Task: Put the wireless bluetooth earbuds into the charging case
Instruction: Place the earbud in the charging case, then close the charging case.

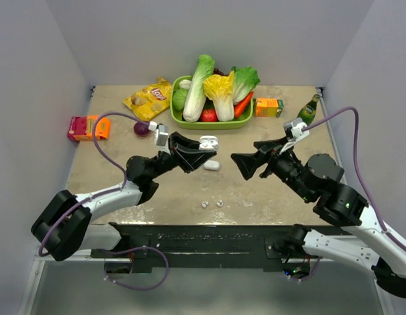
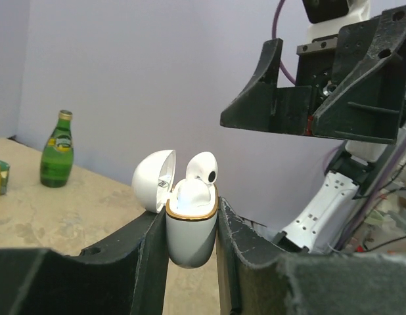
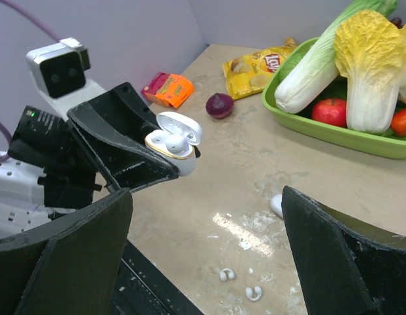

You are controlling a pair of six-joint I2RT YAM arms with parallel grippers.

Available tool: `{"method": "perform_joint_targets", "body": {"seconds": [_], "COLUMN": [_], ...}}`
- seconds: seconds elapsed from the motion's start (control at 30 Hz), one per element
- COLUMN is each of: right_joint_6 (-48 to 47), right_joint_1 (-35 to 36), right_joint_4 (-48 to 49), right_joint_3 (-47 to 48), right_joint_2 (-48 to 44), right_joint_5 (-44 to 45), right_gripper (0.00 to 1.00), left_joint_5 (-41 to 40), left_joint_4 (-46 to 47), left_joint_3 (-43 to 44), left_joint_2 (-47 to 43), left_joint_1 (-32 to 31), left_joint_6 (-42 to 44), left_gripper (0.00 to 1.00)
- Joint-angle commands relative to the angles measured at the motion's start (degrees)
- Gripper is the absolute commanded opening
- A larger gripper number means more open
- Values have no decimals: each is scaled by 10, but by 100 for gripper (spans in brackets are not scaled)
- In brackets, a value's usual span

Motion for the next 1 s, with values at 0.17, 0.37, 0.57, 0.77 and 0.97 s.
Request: {"method": "perform_joint_targets", "body": {"seconds": [0.17, 0.37, 0.57, 0.77, 0.97], "right_joint_6": [-37, -55, -65, -65, -65], "right_joint_1": [0, 1, 0, 0, 0], "right_joint_4": [44, 64, 73, 79, 83], "right_joint_3": [-20, -39, -39, -35, -26], "right_joint_2": [7, 11, 19, 19, 21], "right_joint_5": [-90, -128, -138, -135, -130], "right_gripper": [98, 98, 98, 98, 98], "left_joint_5": [123, 148, 171, 181, 188], "left_joint_4": [346, 346, 346, 346, 346], "left_joint_3": [29, 23, 16, 17, 17], "left_joint_2": [3, -24, -54, -57, -55], "left_joint_1": [6, 3, 0, -1, -7], "left_joint_6": [-132, -120, -92, -91, -85], "left_gripper": [0, 0, 0, 0, 0]}}
